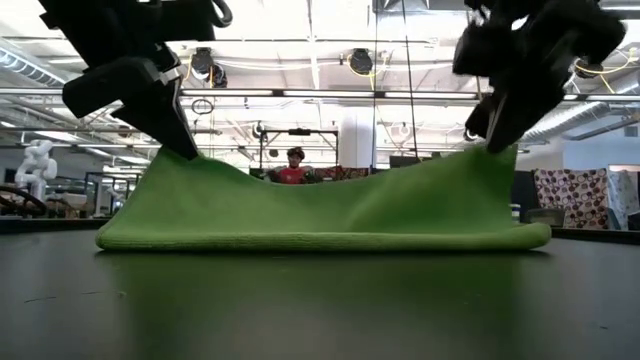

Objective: Roll towel into tight, uniform cylinder
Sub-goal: Fold the green towel

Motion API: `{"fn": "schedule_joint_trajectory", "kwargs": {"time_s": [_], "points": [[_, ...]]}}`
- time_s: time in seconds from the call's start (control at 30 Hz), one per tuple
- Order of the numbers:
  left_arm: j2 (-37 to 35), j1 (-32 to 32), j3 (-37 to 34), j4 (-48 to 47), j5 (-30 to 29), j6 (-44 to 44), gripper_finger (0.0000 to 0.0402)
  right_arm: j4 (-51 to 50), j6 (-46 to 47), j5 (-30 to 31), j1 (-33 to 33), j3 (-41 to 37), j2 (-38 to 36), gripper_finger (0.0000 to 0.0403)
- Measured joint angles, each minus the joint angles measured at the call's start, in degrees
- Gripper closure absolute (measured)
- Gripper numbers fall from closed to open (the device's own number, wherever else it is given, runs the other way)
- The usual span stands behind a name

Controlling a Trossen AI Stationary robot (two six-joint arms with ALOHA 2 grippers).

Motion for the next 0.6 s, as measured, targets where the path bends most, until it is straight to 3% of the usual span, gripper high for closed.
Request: {"fn": "schedule_joint_trajectory", "kwargs": {"time_s": [0.23,0.47,0.6], "points": [[0.00,0.00,-0.02,0.02,0.04,0.91,0.0389,5.54,1.08,-7.74,3.29,0.02,0.00,0.0403],[0.00,0.26,-0.02,0.04,0.45,1.37,0.0389,2.06,-0.97,-4.21,2.10,0.01,-0.01,0.0403],[0.00,0.26,-0.02,0.13,1.99,1.89,0.0389,4.05,-1.39,-8.56,1.93,0.02,-0.36,0.0403]]}}
